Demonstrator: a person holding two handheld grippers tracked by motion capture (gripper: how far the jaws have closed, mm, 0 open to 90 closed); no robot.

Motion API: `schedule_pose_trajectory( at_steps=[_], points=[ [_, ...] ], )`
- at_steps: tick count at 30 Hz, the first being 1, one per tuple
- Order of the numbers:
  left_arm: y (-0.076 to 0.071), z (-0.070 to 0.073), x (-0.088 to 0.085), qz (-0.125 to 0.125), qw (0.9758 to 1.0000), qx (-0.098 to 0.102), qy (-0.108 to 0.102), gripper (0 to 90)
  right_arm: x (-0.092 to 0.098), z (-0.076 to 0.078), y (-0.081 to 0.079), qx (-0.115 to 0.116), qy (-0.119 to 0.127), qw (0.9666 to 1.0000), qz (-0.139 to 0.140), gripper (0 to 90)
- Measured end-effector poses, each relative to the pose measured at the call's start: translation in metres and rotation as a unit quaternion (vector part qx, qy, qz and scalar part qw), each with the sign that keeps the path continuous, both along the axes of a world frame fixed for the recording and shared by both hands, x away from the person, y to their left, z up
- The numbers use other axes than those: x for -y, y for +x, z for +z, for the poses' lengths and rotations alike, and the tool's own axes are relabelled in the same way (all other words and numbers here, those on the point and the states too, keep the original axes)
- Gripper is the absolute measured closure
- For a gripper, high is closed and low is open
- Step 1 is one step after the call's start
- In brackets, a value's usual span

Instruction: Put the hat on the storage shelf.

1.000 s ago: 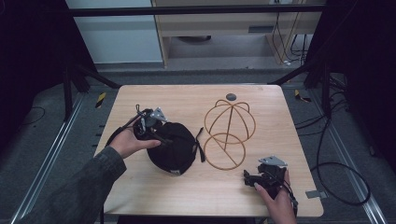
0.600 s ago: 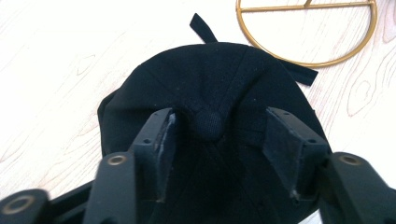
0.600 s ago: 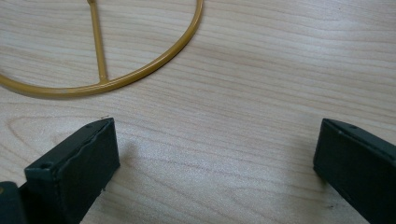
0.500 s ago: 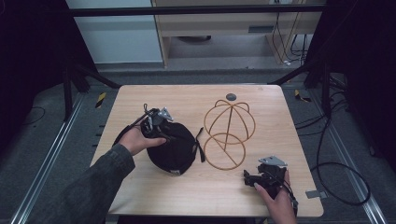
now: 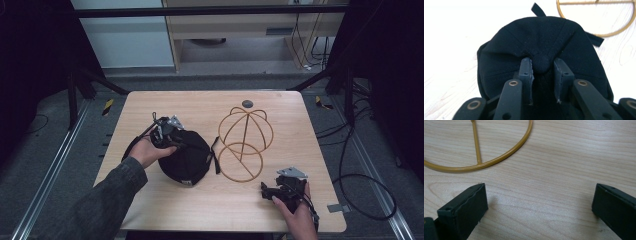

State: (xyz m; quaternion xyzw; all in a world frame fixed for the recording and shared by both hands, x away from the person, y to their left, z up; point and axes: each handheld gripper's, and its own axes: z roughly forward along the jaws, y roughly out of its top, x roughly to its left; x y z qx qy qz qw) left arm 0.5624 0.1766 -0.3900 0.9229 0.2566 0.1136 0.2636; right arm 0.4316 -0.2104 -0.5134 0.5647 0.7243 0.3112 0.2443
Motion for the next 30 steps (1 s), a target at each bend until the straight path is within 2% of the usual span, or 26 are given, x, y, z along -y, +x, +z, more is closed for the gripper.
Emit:
schedule_pose_trajectory(
  at_steps=[8,11,19,21,30],
  points=[
    [-0.011,0.02,-0.013,0.008,0.9995,0.023,-0.021,72.0,0.0,0.0,0.0,0.0,0.0,1.0,0.0,0.4],
    [-0.018,0.03,-0.022,0.016,0.9985,0.032,-0.042,72.2,0.0,0.0,0.0,0.0,0.001,1.0,-0.001,0.4],
    [-0.028,0.048,-0.032,0.02,0.9966,0.052,-0.061,72.2,0.0,0.0,0.0,0.0,0.0,1.0,0.0,0.4],
    [-0.031,0.054,-0.035,0.022,0.9955,0.057,-0.072,72.2,0.0,0.0,0.0,0.0,0.0,1.0,0.0,0.4],
    [-0.045,0.075,-0.042,0.017,0.9929,0.083,-0.083,72.4,0.0,0.0,0.0,0.0,0.0,1.0,0.0,0.3]
  ],
)
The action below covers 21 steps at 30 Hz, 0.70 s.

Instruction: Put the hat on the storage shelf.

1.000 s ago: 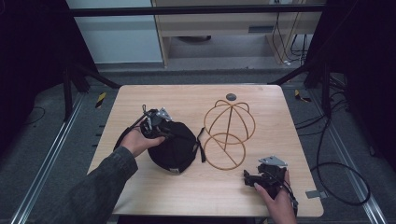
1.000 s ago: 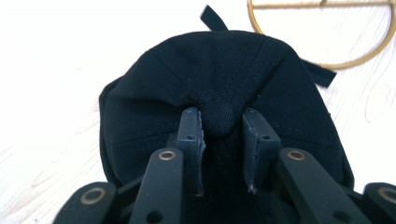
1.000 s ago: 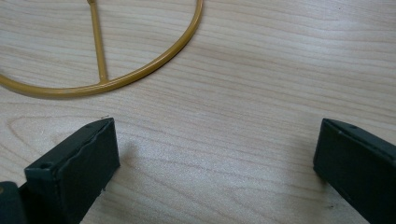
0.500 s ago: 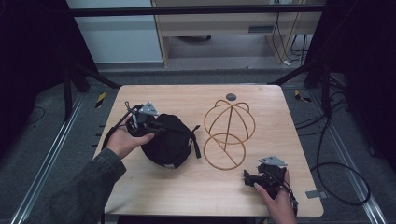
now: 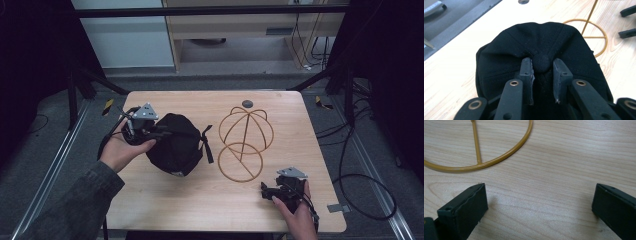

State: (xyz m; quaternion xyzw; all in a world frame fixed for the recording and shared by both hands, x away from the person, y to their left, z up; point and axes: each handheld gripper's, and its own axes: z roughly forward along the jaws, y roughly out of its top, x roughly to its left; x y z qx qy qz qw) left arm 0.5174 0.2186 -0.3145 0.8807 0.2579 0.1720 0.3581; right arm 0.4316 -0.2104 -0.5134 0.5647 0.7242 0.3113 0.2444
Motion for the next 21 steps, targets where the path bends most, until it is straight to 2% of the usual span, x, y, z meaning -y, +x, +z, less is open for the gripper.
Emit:
schedule_pose_trajectory(
  at_steps=[7,15,21],
  points=[
    [-0.01,0.014,-0.005,-0.001,0.9998,0.009,-0.019,72.4,0.0,0.0,0.0,0.0,0.0,1.0,0.0,0.4],
    [-0.015,0.022,-0.009,-0.001,0.9992,0.018,-0.036,72.4,0.0,0.0,0.0,0.0,0.0,1.0,0.0,0.3],
    [-0.021,0.032,-0.012,0.0,0.999,0.028,-0.035,72.4,0.0,0.0,0.0,0.0,0.0,1.0,0.0,0.4]
  ],
)
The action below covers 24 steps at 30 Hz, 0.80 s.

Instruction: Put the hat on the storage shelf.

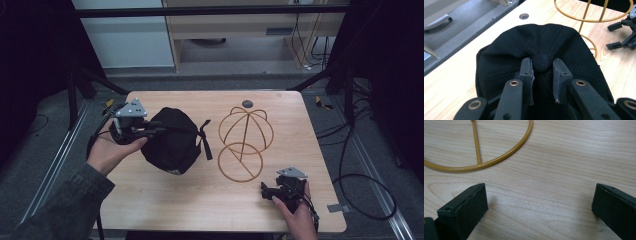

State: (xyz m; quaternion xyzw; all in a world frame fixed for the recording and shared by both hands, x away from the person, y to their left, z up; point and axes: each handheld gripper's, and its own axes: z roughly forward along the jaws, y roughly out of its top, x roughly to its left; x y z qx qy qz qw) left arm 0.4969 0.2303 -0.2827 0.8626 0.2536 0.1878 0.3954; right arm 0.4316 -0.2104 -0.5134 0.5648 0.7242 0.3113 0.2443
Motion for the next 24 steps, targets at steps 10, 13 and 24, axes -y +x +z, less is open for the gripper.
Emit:
schedule_pose_trajectory(
  at_steps=[10,13,24],
  points=[
    [-0.016,0.024,-0.002,-0.008,0.9997,0.021,-0.005,72.4,0.0,0.0,0.0,0.0,0.001,1.0,-0.001,0.4],
    [-0.019,0.03,-0.002,-0.01,0.9995,0.029,-0.004,72.5,0.0,0.0,0.0,0.0,0.0,1.0,0.0,0.4],
    [-0.024,0.045,0.004,-0.021,0.9991,0.037,0.0,72.6,0.0,0.0,0.0,-0.001,0.001,1.0,0.0,0.4]
  ],
)
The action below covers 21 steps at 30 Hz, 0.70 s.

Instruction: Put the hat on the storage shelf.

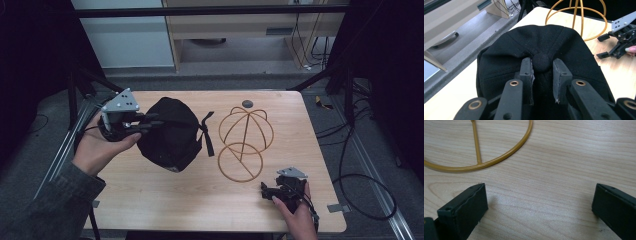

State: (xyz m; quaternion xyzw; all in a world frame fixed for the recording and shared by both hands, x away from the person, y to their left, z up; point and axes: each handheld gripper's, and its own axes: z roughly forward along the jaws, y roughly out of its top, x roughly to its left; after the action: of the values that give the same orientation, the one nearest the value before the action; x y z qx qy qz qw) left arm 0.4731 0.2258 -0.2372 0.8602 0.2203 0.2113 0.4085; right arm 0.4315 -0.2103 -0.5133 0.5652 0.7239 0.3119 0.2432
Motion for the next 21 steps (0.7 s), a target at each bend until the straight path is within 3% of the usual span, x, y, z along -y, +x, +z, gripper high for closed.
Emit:
schedule_pose_trajectory(
  at_steps=[21],
  points=[
    [-0.011,0.025,0.01,-0.007,0.9996,0.019,0.02,72.5,0.0,0.0,0.0,0.001,-0.003,1.0,0.001,0.3]
  ],
)
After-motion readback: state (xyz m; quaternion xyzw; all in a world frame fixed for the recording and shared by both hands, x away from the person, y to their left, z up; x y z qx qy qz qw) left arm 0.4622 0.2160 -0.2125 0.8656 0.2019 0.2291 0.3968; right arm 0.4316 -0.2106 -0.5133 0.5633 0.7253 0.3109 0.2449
